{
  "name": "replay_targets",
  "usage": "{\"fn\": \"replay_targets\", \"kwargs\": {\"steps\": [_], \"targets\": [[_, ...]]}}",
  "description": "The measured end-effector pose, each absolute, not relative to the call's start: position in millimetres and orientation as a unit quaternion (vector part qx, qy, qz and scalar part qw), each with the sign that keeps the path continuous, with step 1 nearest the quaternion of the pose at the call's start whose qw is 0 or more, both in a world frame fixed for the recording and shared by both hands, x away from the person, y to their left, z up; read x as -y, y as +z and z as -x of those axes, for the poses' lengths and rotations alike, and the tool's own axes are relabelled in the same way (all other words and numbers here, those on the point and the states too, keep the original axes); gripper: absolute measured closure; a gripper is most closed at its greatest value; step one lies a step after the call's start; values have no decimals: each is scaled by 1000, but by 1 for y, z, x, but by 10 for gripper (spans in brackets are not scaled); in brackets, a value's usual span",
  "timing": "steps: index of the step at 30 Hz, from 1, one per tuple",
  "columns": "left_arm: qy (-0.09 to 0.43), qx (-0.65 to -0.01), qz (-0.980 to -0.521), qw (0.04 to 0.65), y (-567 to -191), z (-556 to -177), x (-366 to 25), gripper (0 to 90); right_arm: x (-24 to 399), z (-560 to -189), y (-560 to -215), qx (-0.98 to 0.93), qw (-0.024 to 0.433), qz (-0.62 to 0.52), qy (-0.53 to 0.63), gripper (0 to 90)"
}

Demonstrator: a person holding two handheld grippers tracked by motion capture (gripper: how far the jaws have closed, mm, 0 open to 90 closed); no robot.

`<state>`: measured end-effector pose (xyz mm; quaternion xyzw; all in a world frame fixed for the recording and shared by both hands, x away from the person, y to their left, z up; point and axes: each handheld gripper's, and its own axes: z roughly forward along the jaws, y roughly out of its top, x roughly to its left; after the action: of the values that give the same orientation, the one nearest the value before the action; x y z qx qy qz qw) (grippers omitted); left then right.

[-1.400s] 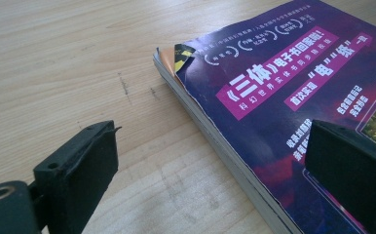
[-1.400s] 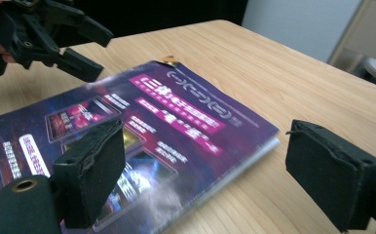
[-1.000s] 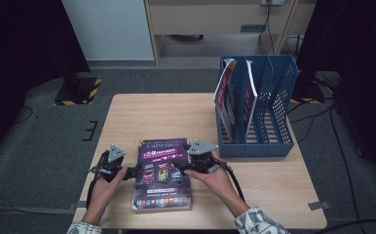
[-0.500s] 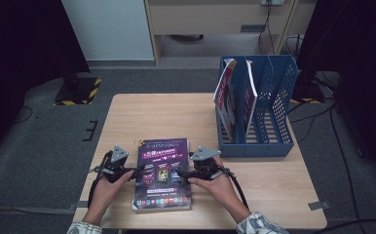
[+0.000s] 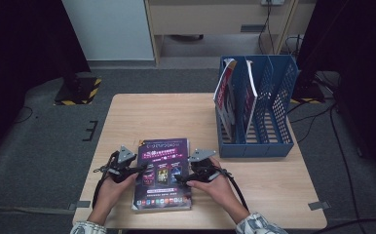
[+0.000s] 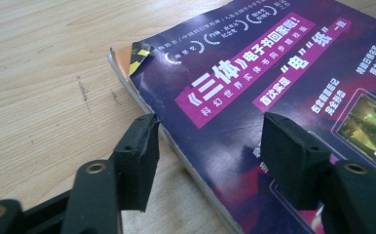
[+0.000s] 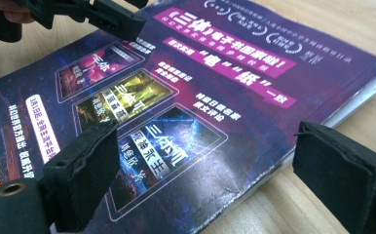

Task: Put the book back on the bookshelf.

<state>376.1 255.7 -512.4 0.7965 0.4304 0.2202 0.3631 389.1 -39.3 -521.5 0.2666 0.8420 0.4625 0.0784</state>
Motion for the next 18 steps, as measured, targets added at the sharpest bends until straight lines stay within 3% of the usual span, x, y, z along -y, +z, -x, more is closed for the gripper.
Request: {"fn": "replay_targets", "kwargs": {"steps": [18], "targets": [[210, -440, -789, 374, -515, -377, -253, 421, 36, -390, -529, -854, 66, -271, 438, 70]]}}
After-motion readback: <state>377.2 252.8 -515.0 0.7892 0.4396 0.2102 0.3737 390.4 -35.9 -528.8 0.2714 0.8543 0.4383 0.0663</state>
